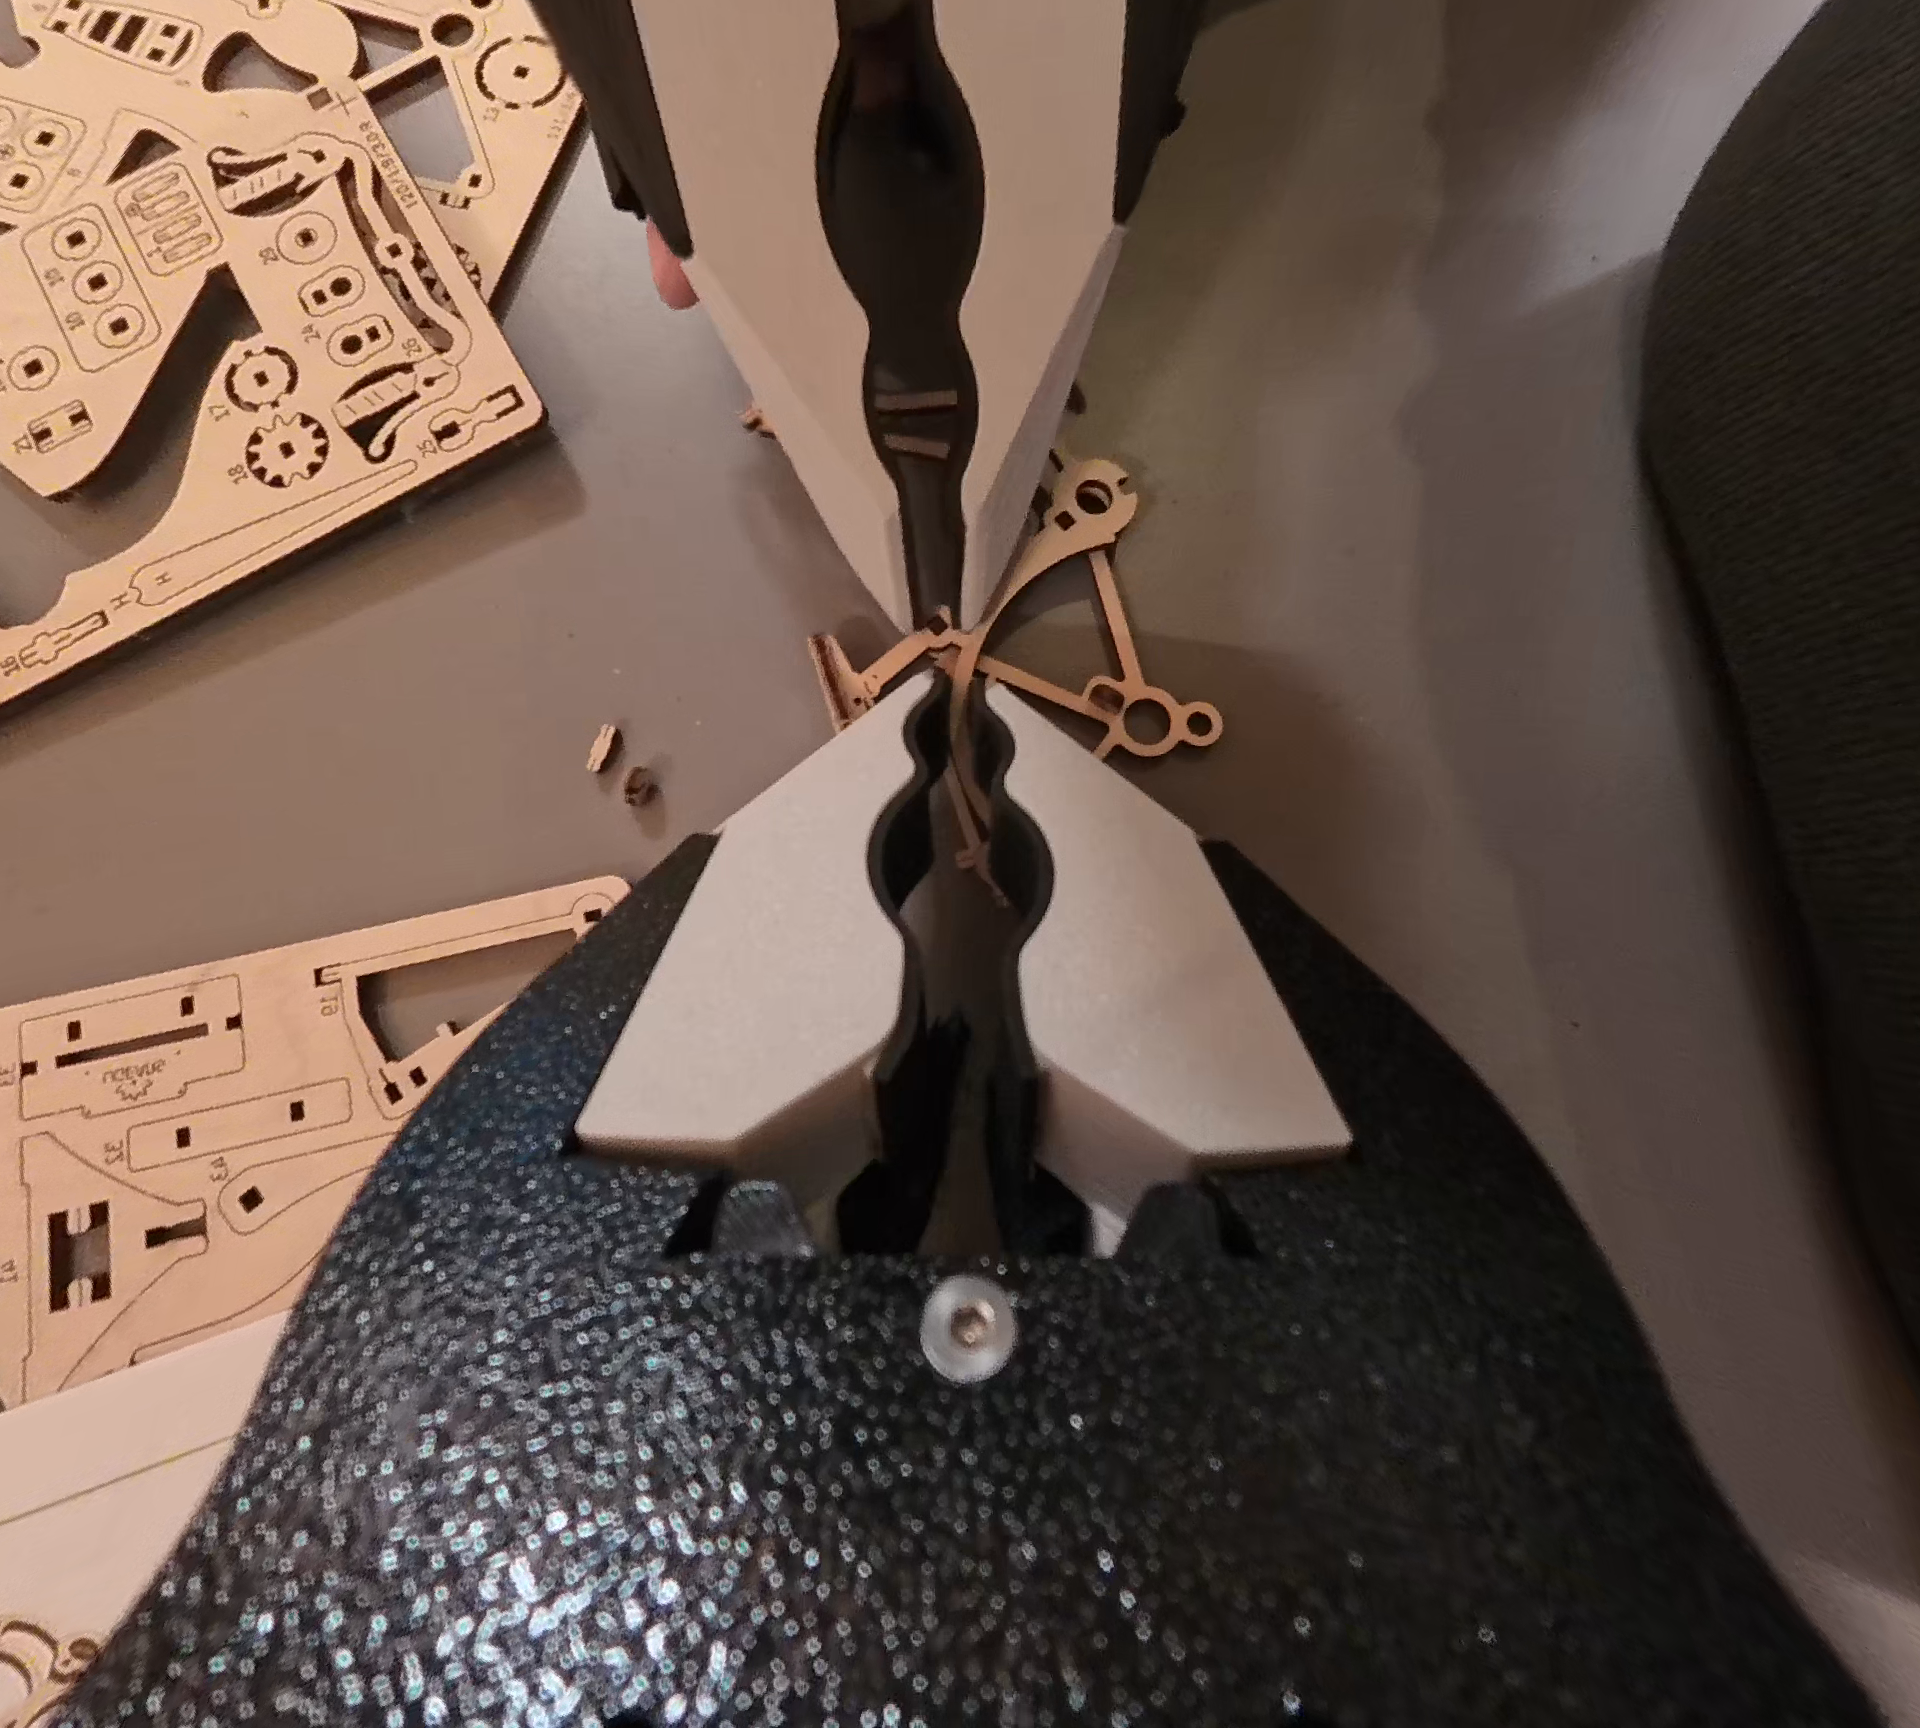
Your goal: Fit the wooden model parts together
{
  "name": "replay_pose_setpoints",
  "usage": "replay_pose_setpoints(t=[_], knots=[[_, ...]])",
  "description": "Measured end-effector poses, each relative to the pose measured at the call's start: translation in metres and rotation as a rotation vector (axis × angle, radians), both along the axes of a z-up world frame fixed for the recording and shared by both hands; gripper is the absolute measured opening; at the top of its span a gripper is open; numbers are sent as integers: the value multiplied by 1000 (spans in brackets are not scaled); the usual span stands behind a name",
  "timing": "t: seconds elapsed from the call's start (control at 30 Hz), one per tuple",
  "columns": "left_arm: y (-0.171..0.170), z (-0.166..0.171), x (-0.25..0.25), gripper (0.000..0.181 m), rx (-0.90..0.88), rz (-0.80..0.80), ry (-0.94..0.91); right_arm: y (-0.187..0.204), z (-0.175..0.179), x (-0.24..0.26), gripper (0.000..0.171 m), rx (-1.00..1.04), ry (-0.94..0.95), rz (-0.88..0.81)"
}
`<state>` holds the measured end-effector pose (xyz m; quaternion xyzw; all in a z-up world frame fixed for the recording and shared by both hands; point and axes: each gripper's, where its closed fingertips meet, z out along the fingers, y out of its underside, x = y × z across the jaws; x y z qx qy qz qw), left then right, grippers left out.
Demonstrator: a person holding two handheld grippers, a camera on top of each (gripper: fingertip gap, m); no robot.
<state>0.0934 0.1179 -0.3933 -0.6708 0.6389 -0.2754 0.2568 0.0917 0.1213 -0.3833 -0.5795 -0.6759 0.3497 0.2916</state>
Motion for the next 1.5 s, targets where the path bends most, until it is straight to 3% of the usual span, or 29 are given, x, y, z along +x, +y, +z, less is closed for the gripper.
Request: replay_pose_setpoints(t=[0.03, 0.57, 0.67, 0.77, 1.07, 1.5], knots=[[0, 0, 0, 1, 3, -1, -1, 0, 0, 0, 5, 6, -1, 1], [-1, 1, 0, 2, -2, -2, -8, -1, -4, -1, 5, 53, -55, -45], [-10, 20, -7, 3, -88, -50, -71, -1, -4, -1, 5, 49, -50, -43], [-1, 31, -24, 0, -59, -23, -100, -1, -3, -2, 5, 76, -52, -40], [-6, 5, -33, 3, -42, -72, -8, -1, -3, -2, 5, 74, -47, -42], [-8, 3, -33, 2, -78, -53, -22, -1, -5, -2, 5, 44, -38, -50]])
